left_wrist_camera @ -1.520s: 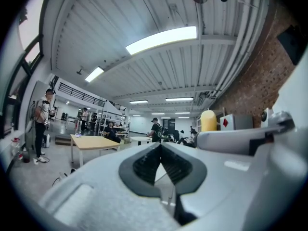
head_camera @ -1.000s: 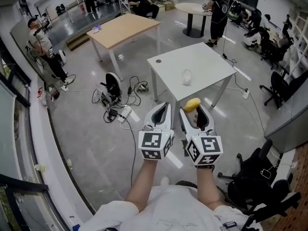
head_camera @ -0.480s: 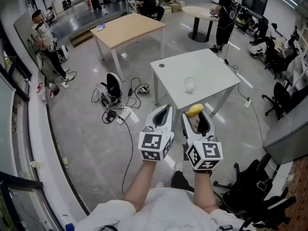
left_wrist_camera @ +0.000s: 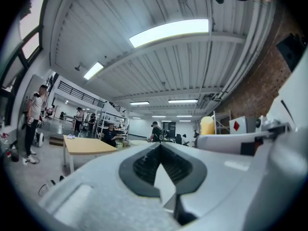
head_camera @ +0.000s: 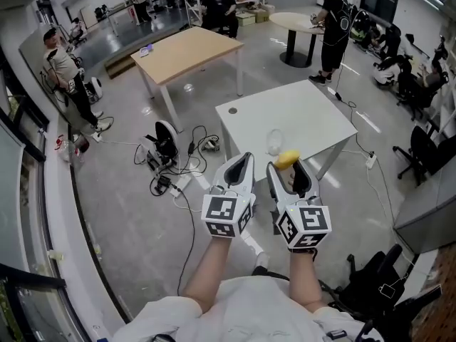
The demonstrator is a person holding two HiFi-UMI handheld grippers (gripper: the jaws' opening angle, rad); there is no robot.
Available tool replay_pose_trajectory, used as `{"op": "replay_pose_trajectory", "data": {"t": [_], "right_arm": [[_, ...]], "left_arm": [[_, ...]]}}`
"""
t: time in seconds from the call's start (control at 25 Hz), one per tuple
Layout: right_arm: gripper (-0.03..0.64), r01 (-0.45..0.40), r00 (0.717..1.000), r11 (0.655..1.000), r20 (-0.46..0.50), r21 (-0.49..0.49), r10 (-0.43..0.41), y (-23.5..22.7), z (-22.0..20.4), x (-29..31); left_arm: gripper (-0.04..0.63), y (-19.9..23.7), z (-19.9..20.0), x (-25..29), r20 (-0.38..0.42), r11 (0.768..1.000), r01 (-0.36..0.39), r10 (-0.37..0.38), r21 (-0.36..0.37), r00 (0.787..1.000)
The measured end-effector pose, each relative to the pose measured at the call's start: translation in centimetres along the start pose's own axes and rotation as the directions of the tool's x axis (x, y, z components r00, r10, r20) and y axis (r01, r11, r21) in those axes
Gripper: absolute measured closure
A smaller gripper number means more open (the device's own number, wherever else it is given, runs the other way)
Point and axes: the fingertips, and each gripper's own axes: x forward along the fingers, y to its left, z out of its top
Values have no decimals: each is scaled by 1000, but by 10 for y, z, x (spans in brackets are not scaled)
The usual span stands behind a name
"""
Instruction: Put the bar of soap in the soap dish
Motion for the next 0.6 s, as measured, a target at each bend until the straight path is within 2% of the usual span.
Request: {"op": "replay_pose_trajectory", "data": {"t": [0.32, 0.6], "right_arm": [[344, -6, 1000, 1000, -9, 10, 6, -48, 3, 28], [345, -13, 1000, 999, -3, 36, 13, -77, 5, 37]], "left_arm": [[595, -10, -10, 57, -18, 1000, 3, -3, -1, 1000], [595, -20, -14, 83, -24, 1000, -4, 5, 16, 1000]]}}
